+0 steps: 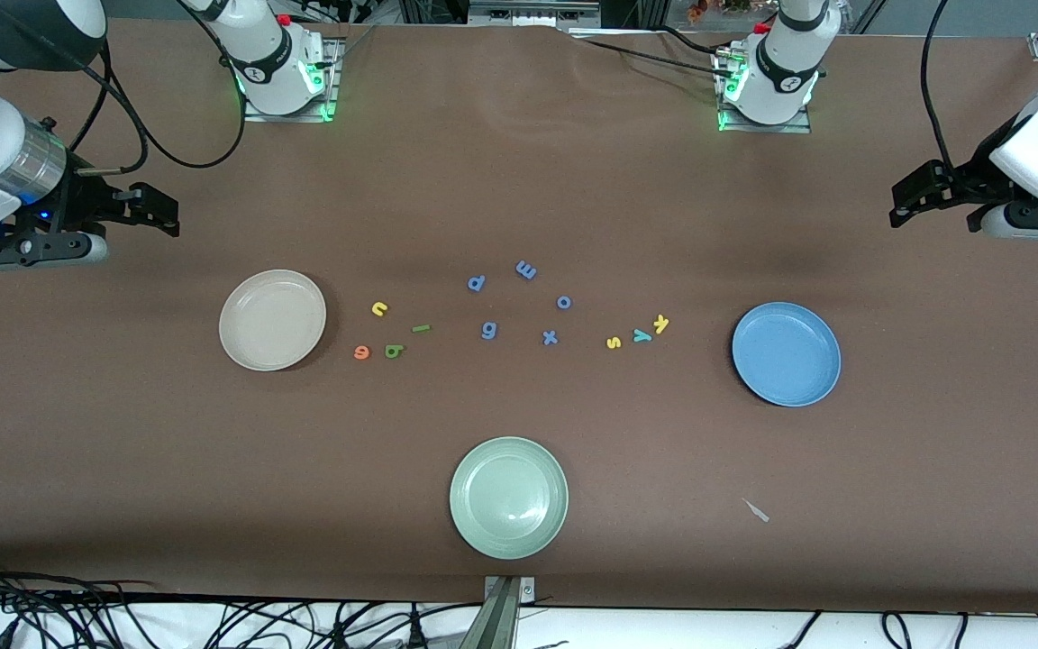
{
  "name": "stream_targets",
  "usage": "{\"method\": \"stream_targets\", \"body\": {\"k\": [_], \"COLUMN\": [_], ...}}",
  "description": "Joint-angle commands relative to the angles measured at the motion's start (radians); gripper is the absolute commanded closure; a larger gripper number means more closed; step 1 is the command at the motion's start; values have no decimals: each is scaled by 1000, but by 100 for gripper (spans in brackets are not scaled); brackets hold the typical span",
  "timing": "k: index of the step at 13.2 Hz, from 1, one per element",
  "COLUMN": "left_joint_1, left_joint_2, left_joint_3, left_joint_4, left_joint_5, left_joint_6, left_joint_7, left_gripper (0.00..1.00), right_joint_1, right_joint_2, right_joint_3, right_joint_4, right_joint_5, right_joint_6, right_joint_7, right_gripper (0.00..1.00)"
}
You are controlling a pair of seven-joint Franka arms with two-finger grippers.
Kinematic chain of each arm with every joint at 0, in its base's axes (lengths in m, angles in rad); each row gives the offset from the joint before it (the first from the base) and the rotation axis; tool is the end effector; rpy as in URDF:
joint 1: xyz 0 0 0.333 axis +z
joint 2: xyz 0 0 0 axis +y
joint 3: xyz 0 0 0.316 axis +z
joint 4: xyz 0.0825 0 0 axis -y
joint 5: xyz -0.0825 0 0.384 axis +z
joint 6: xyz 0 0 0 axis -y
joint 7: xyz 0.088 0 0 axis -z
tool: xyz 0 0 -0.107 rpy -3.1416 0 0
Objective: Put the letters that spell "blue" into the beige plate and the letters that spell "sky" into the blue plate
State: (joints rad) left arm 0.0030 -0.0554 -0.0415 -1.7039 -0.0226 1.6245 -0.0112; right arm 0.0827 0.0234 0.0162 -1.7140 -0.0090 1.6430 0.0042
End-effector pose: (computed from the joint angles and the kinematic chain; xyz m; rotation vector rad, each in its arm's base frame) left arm 0.5390 -0.0236 0.5964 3.1214 -0.0402 -0.0383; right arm 0.5571 0.0543 0.5498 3.1212 0.1496 -0.1467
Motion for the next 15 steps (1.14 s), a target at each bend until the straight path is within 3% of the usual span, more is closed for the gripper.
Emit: {"method": "stream_targets", "body": {"k": [1,15], "left_joint_1": [-8,-8], "left_joint_2": [-3,0], "left_joint_3": [6,5], "left_joint_4": [13,23], "left_joint_5": [26,27], "left_joint_6": [-26,-35], "left_joint_7": [-1,3], "left_gripper": [0,0], "right_joint_1": [2,2], "right_joint_2": [-13,-13], "right_joint_3": [-1,-1], "right_joint_4": [-6,-7], "right_joint_5": [0,0], "right_joint_6": [-11,-11], "right_joint_7": [-6,-6], "right_gripper": [0,0]}}
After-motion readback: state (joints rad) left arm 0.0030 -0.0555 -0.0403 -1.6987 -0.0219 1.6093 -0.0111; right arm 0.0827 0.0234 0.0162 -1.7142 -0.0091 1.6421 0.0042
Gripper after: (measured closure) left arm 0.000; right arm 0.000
